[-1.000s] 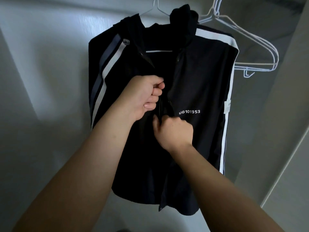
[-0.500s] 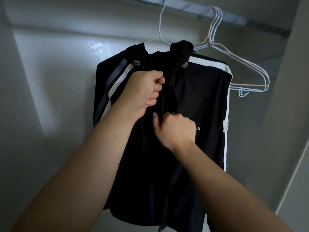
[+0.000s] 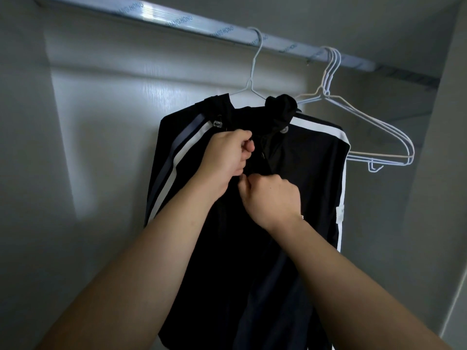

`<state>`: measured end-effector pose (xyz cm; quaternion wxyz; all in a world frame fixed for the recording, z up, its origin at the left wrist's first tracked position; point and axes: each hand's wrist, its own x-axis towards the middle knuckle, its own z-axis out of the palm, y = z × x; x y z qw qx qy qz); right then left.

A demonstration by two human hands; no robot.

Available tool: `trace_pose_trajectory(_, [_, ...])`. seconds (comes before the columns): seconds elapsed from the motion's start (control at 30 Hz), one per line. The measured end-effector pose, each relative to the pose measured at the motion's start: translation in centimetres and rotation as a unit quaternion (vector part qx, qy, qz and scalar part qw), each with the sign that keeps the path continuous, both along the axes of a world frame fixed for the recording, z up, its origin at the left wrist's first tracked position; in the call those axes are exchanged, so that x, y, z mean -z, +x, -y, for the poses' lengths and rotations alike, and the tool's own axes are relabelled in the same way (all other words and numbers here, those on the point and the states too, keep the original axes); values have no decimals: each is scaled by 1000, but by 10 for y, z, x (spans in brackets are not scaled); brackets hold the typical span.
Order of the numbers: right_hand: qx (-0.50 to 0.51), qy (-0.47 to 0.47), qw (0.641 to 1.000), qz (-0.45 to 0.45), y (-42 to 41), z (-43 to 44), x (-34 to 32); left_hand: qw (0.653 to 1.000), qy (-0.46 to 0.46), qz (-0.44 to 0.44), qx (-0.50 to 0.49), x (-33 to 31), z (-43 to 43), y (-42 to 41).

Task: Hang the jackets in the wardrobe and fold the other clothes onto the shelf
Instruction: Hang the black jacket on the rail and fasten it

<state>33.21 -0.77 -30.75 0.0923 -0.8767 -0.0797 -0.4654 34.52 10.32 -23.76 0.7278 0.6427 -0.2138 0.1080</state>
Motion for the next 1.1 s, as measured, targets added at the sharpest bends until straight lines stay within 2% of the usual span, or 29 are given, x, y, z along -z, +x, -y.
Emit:
trace_pose_trajectory(0.07, [-9,-13,999,31,-7,6,-8,1000,2,16,-26,3,-12,12])
trace_pose_trajectory(0.17, [-36,12,989,144,-16,9,-20,981,10,63,-182,4,-36,34])
trace_pose_trajectory(0.3, [-37,24,974,223,-15,8,-44,898,87,137,-409,13,-70,61])
trace_pose_trajectory(0.43, [-22,-24,971,236,-4,-4,-72,847,127,121,-502,25,-89,84])
trace_pose_trajectory(0.5, [-13,-56,973,225,3,-16,-86,852,139,85,-497,28,-94,94])
trace_pose_trajectory(0.6, [-1,-123,976,180,17,-38,-101,912,77,64,-399,27,-98,102])
trace_pose_trajectory(0.67, [12,-155,981,118,28,-50,-109,930,51,80,-354,30,-101,105])
trace_pose_trajectory(0.77, [37,-140,989,40,44,-58,-118,913,81,134,-376,36,-108,106])
trace_pose_trajectory(0.87, [34,-94,995,3,55,-60,-121,888,160,198,-383,43,-116,109])
trace_pose_trajectory(1.0, [16,-73,996,39,59,-61,-117,860,236,218,-396,53,-127,110])
trace_pose_trajectory(1.1, [19,-71,996,56,58,-58,-115,823,264,240,-441,52,-131,108])
